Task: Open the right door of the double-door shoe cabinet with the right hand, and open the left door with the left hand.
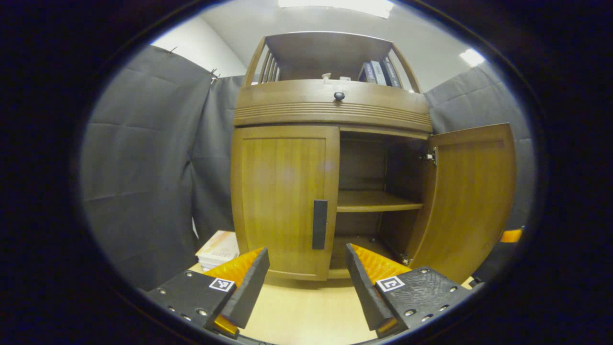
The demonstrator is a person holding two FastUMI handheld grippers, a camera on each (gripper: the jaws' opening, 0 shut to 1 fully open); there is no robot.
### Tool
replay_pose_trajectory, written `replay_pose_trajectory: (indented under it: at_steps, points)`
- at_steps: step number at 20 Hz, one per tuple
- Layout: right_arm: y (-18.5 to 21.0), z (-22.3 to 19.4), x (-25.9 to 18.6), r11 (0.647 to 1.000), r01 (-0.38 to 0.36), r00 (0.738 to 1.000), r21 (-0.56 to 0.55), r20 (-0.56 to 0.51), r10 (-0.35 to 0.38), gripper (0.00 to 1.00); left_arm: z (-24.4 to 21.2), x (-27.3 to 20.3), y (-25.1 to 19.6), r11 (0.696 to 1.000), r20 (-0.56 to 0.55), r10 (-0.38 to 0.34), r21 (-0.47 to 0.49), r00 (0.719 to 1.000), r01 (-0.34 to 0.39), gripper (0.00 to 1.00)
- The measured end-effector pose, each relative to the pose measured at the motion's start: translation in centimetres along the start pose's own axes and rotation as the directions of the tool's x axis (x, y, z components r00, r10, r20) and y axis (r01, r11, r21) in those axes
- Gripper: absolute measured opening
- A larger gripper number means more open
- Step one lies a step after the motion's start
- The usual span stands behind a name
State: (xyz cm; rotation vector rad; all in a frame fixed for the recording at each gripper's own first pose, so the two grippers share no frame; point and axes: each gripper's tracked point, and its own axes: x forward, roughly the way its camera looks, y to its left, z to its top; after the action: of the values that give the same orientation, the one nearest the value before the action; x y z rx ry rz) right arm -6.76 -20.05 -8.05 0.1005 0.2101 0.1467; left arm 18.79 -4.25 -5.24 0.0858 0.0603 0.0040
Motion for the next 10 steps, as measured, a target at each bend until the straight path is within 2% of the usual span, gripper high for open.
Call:
replay_pose_trajectory:
  at_steps: [4,9,10]
  points:
    - [-1.1,1.1,-2.7,0.994,0.112,0.992,-0.003,0.062,-0.112,0.10,0.8,5.2,-0.7,0.998,0.015,-0.058,-0.005,0.998,0.058,0.91]
    - [-0.5,0.9,-4.7,0.980,0.197,0.976,0.009,0.087,-0.197,0.10,0.8,10.9,-1.9,0.996,0.009,-0.087,0.011,0.996,0.087,0.90]
    - [-0.3,0.9,-5.1,0.977,0.215,0.972,0.005,0.093,-0.214,0.00,0.7,11.9,-2.2,0.995,0.011,-0.099,0.010,0.995,0.099,0.91]
